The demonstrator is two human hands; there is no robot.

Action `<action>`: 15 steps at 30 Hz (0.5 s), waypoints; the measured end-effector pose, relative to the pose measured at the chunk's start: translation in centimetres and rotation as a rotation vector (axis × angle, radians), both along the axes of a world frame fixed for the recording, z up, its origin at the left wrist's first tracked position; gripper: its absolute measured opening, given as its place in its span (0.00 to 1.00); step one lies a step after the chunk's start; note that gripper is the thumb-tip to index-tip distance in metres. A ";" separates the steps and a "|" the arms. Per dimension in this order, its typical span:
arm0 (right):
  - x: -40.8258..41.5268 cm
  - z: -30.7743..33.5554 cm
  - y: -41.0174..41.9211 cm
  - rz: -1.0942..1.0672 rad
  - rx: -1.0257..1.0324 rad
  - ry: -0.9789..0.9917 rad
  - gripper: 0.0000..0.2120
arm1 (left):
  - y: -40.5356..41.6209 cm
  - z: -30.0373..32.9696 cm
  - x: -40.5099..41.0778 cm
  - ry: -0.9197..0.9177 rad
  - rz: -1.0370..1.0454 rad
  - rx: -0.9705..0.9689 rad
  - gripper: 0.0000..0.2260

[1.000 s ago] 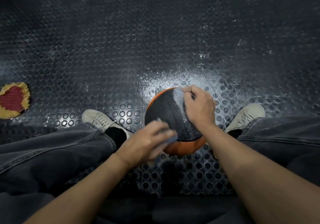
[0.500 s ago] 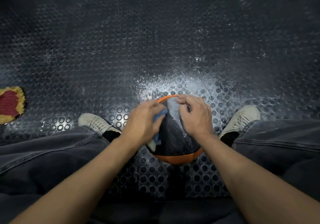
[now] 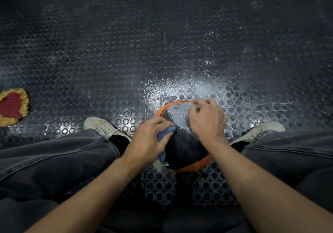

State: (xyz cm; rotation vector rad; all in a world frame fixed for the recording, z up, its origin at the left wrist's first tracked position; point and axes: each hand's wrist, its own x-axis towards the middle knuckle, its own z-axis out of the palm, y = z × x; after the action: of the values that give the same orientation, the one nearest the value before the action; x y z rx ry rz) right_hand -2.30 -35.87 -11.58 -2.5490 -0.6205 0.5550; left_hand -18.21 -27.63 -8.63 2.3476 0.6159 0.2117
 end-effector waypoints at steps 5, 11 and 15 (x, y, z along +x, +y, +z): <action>-1.9 0.0 -0.1 -0.165 0.029 0.132 0.17 | 1.7 -0.9 0.4 0.037 0.168 -0.012 0.13; -0.2 0.3 -0.7 -0.118 0.022 0.076 0.17 | 2.8 -1.2 2.7 0.125 0.317 -0.146 0.06; 0.3 -0.1 -0.8 -0.375 -0.016 0.107 0.14 | 0.4 -1.3 0.8 0.001 0.146 -0.041 0.09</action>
State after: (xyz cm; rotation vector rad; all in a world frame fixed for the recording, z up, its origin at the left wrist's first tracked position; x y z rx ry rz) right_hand -2.00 -36.67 -11.71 -2.5410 -0.0942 0.5574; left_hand -17.41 -27.19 -9.94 2.2650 0.7861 0.2607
